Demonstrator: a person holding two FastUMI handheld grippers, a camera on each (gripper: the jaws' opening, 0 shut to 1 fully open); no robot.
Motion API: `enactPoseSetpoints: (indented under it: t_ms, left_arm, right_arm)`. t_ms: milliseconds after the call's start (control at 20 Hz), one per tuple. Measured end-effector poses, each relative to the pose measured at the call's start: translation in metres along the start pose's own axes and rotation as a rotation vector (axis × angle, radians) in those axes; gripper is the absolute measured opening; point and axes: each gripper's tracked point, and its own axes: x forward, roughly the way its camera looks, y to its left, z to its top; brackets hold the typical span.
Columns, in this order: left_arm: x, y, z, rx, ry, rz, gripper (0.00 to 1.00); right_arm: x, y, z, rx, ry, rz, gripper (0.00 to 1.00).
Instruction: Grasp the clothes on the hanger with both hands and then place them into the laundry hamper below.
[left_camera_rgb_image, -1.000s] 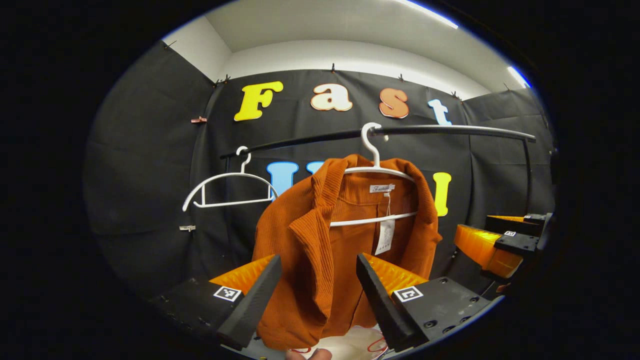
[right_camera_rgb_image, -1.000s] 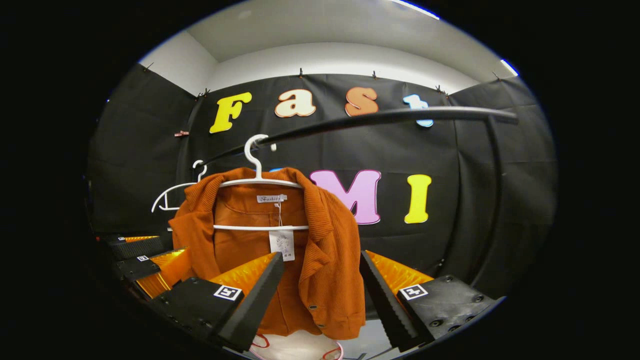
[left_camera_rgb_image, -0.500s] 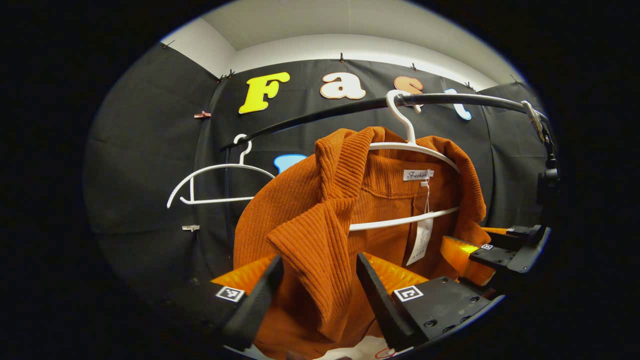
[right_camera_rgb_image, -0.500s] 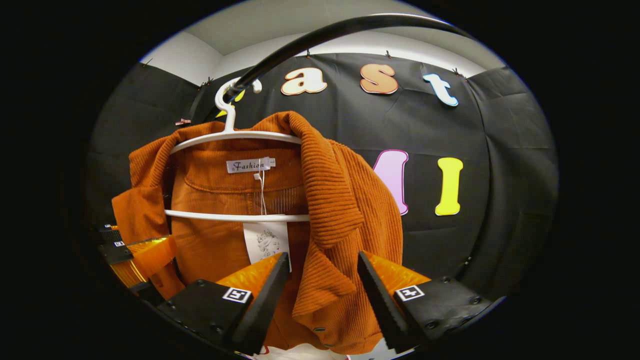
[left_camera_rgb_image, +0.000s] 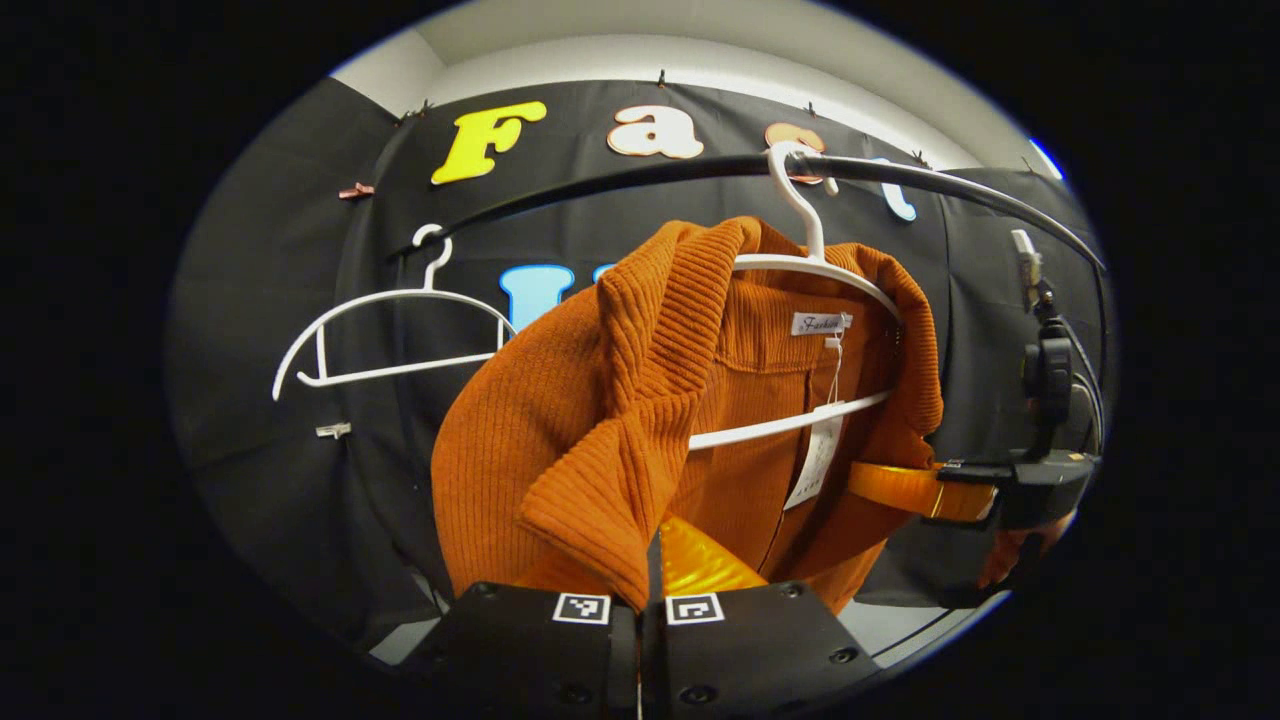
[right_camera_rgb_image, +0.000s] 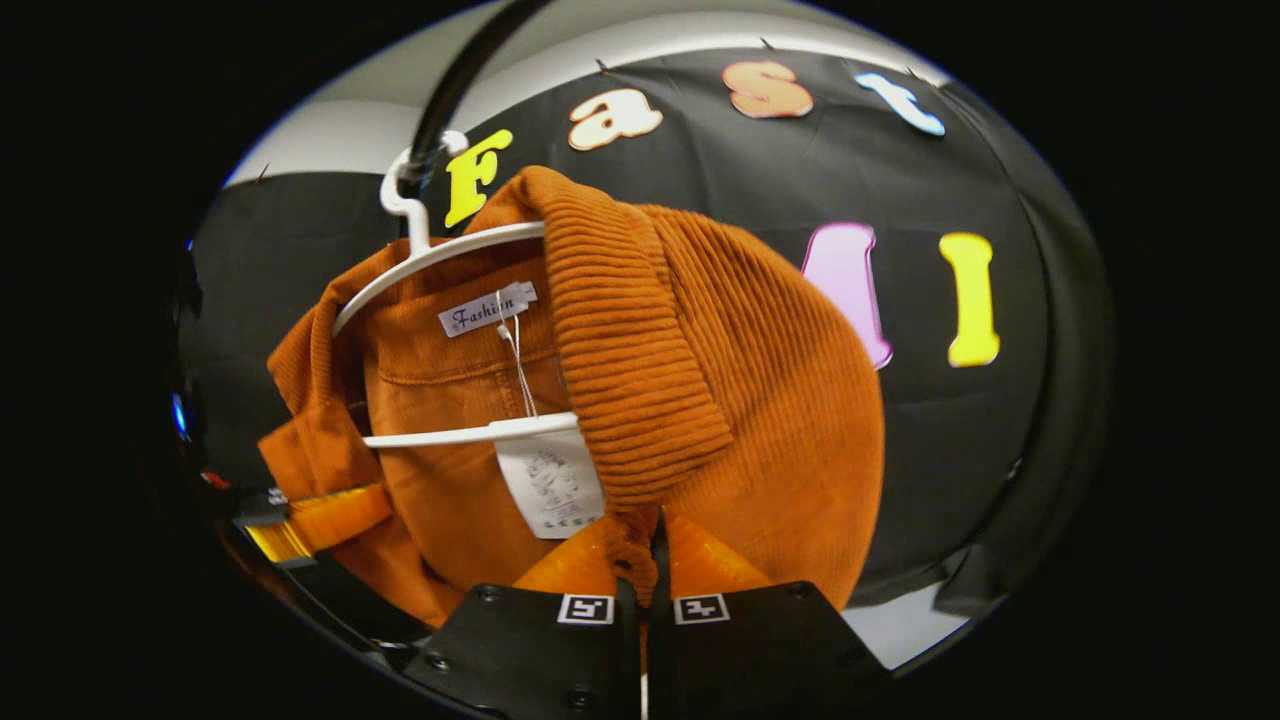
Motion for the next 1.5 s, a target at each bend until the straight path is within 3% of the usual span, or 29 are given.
enactPoseSetpoints:
  t_ms: [100,200,500,700,1050,1250,1500]
  left_arm:
    - [0.0,-0.002,0.005,-0.021,0.029,-0.021,0.06]
    - [-0.006,-0.001,0.008,-0.018,0.043,-0.032,0.06]
    - [-0.024,0.031,0.052,-0.027,-0.026,0.032,0.05]
    - [-0.031,0.058,0.085,-0.076,-0.078,0.069,0.05]
    - [-0.021,0.096,0.131,-0.03,-0.139,0.143,0.05]
    - [-0.001,0.108,0.117,-0.011,-0.082,0.155,0.05]
    - [0.016,0.114,0.046,-0.05,0.04,0.179,0.05]
  right_arm:
    - [-0.002,-0.004,0.002,0.037,0.081,0.029,0.07]
    - [-0.009,-0.008,0.012,0.0,0.089,0.027,0.07]
    - [-0.047,-0.067,0.093,0.031,-0.15,-0.126,0.07]
    - [-0.041,-0.11,0.116,0.142,-0.212,-0.176,0.07]
    - [-0.005,-0.139,0.162,0.097,-0.267,-0.212,0.07]
    - [0.029,-0.162,0.142,0.088,-0.202,-0.233,0.07]
    - [0.037,-0.166,0.07,0.162,-0.085,-0.212,0.1]
